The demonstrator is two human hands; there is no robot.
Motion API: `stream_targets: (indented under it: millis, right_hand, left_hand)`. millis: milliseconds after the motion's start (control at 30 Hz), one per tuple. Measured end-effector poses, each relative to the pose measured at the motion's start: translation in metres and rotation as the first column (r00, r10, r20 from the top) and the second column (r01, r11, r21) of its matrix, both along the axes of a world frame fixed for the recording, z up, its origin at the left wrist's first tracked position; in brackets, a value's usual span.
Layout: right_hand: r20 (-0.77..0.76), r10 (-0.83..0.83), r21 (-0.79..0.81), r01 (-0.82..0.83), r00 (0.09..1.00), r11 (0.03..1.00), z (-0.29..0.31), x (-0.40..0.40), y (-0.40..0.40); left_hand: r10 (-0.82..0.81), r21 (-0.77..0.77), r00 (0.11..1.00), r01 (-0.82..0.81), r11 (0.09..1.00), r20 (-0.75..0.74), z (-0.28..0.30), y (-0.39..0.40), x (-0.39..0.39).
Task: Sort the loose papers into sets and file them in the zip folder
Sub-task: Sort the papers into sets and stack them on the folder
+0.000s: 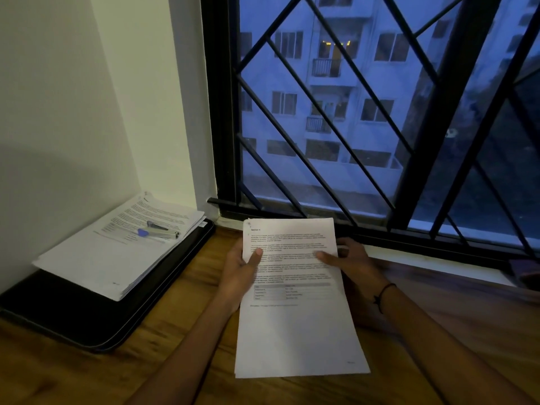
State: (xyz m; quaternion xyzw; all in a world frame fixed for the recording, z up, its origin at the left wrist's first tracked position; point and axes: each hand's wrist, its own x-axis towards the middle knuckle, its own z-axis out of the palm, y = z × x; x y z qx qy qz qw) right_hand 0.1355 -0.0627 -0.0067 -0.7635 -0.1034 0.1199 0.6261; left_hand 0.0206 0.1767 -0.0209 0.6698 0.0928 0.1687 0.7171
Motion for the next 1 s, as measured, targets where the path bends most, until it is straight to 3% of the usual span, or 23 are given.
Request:
stream_targets:
  millis: [133, 300, 467, 667, 833, 1000]
  right_hand:
    - [-0.003, 0.241, 0.3, -0.229, 0.97, 0.926, 0.016, -0.009, 0.002]
    - [0.107, 0.227, 0.31, -0.249, 0.968, 0.918, 0.066, -0.009, 0.017]
    - [0.196, 0.138, 0.358, -0.202, 0.971, 0.912, 0.105, -0.005, 0.033]
    - [0.277, 0.161, 0.424, -0.271, 0.947, 0.864, 0.138, -0.017, 0.048]
    - [0.242, 0.121, 0.312, -0.195, 0.963, 0.93, 0.1, -0.02, 0.062]
    - [0.27, 0.092, 0.259, -0.165, 0.958, 0.952, 0.065, -0.016, 0.063]
  left_hand:
    - [-0.002, -0.118, 0.996, 0.013, 0.993, 0.087, 0.015, 0.0, 0.001]
    - [-0.035, -0.211, 0.988, 0.066, 0.975, 0.15, 0.06, 0.004, 0.007]
    - [-0.02, -0.167, 0.979, 0.055, 0.984, 0.202, 0.114, 0.017, 0.012]
    - [0.057, -0.128, 0.949, -0.018, 0.992, 0.309, 0.163, 0.016, 0.005]
    - [0.099, 0.069, 0.97, -0.117, 0.991, 0.221, 0.123, 0.019, 0.005]
    - [0.122, 0.084, 0.98, -0.136, 0.987, 0.156, 0.083, 0.023, 0.004]
